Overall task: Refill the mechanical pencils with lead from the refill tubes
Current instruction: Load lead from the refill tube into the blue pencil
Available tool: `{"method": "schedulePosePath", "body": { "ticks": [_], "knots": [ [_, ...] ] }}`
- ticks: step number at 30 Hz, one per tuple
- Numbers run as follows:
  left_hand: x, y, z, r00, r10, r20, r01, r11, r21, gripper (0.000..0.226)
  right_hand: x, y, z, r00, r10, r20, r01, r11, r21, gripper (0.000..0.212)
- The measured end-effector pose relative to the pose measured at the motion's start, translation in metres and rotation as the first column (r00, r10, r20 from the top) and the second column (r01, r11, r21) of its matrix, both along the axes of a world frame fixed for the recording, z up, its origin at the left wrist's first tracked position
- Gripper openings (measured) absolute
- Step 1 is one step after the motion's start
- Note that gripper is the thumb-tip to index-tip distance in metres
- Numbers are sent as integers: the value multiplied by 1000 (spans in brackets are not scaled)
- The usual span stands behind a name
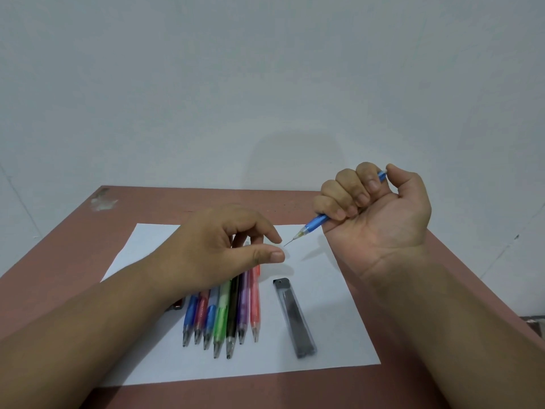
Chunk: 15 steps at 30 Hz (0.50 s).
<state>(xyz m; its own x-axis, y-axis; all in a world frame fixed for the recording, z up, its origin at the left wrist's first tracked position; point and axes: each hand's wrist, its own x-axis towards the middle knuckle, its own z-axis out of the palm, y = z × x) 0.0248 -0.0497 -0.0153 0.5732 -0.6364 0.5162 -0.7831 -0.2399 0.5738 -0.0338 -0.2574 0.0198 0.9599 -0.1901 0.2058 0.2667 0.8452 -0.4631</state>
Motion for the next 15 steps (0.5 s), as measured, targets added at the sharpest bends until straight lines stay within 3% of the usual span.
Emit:
{"method": "schedulePosePath", "body": {
  "ticks": [15],
  "knots": [
    [0, -3, 0, 998, -32, 62, 34, 999, -29, 15, -1, 5, 0, 1000, 15, 1, -15, 1000, 6, 37]
  ]
}}
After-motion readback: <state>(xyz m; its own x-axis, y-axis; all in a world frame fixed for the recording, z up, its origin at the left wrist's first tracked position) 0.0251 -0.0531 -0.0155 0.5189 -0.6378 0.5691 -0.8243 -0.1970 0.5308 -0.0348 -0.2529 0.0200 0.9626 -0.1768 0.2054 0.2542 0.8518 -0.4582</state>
